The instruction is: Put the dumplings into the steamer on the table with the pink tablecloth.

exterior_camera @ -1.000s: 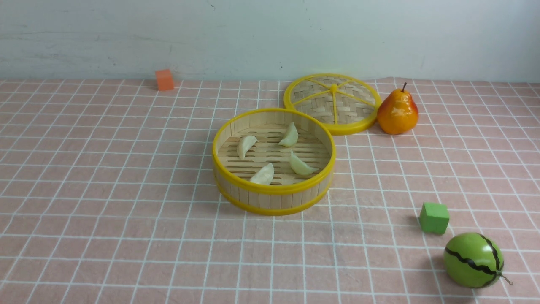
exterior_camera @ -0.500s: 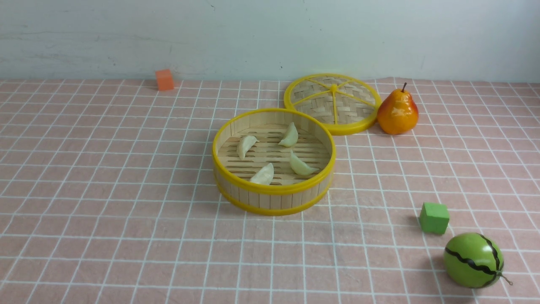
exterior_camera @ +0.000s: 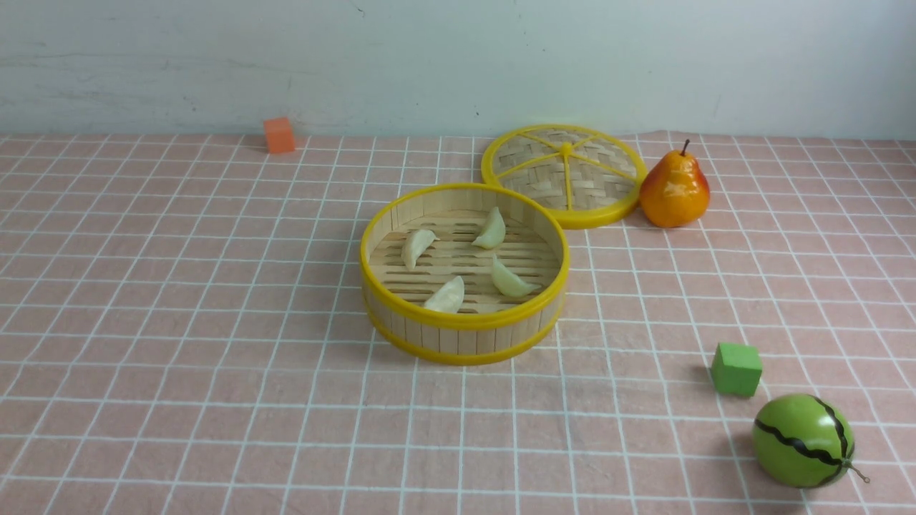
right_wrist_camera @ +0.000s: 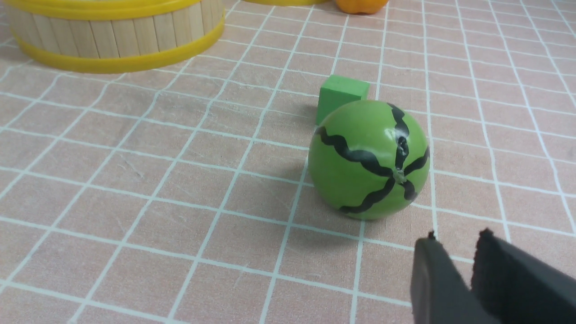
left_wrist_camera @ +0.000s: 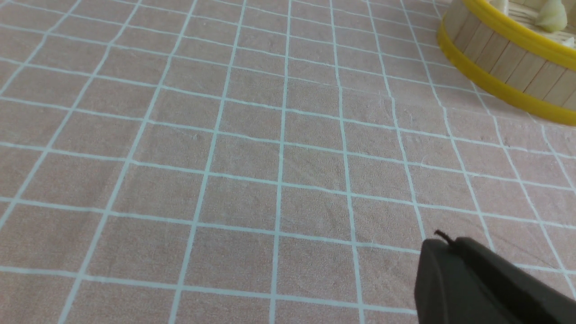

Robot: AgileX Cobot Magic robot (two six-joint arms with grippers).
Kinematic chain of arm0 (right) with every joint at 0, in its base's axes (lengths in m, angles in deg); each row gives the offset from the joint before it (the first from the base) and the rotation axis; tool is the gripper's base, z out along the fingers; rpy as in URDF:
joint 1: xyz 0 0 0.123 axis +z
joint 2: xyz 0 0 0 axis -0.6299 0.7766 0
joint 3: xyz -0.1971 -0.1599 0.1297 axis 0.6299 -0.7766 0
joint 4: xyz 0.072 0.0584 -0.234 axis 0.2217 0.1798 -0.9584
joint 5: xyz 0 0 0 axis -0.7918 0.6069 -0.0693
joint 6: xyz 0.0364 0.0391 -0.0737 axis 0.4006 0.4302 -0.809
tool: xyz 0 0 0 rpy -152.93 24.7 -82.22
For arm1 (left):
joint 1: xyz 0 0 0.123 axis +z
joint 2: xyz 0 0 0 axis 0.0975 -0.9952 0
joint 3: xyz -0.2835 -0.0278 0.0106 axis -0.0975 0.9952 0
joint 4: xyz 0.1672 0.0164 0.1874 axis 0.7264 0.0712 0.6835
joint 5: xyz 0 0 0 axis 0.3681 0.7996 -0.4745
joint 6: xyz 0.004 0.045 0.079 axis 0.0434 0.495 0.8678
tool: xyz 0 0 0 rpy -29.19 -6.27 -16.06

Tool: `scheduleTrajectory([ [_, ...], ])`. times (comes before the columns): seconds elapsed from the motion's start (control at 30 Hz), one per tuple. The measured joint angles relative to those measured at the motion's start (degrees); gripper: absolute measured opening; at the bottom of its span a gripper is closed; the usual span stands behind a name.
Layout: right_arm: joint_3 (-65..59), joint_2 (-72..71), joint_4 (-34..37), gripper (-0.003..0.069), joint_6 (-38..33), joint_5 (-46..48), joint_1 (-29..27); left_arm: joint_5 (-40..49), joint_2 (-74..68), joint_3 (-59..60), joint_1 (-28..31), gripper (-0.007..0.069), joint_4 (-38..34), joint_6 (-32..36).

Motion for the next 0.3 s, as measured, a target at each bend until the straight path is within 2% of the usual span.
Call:
scheduleTrajectory([
  [0.3, 0.00, 0.00, 0.00, 0.0157, 0.00, 0.01, 0.00, 0.00, 0.00, 0.00, 0.00, 0.0001, 0.00, 0.00],
])
